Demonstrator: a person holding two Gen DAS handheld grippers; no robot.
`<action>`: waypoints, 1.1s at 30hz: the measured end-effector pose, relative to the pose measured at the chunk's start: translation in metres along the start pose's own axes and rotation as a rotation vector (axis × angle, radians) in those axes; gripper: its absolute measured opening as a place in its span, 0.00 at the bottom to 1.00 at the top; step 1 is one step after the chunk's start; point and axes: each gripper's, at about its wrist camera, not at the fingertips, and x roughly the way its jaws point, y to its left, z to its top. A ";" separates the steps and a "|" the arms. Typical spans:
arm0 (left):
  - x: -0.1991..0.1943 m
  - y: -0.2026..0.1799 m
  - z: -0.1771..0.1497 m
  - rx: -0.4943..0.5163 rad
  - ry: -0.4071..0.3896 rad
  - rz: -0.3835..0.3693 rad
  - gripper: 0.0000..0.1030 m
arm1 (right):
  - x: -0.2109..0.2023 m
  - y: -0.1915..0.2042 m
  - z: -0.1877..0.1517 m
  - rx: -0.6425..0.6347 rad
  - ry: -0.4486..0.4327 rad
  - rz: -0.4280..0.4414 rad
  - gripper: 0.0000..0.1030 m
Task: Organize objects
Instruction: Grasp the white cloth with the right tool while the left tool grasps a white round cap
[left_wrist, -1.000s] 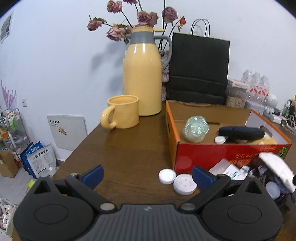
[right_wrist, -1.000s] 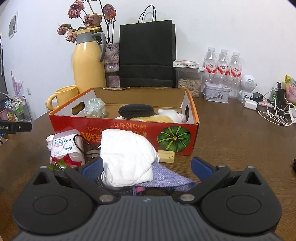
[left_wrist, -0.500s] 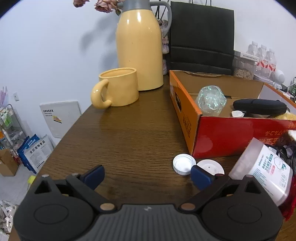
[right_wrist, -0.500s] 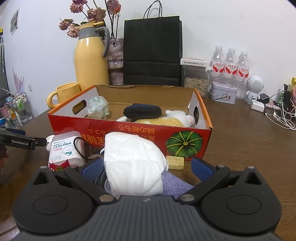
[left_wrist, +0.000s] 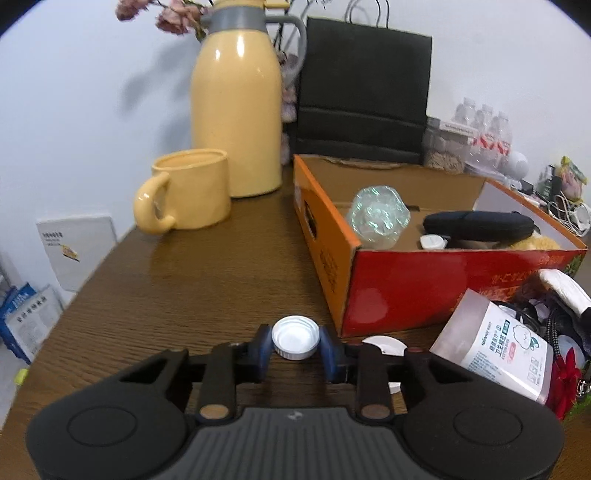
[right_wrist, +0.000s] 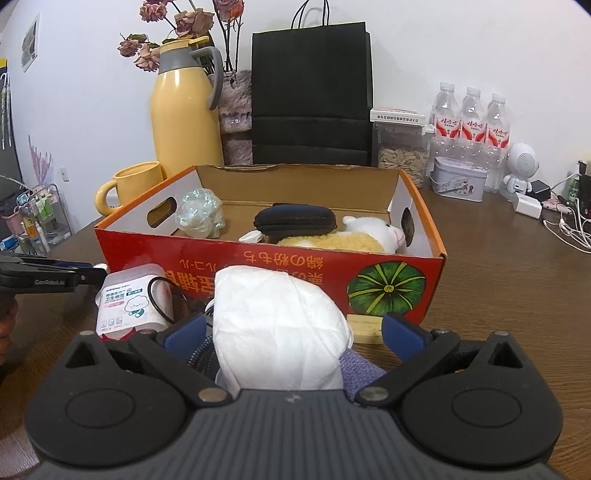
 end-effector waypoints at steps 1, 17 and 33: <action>-0.003 0.001 0.000 -0.007 -0.013 0.010 0.26 | 0.001 0.000 0.000 0.002 0.002 0.002 1.00; -0.021 0.010 -0.011 -0.092 -0.051 0.016 0.26 | 0.004 -0.006 -0.003 0.039 0.020 0.091 0.72; -0.051 0.001 -0.014 -0.124 -0.126 0.062 0.26 | -0.026 -0.012 0.004 0.042 -0.073 0.078 0.71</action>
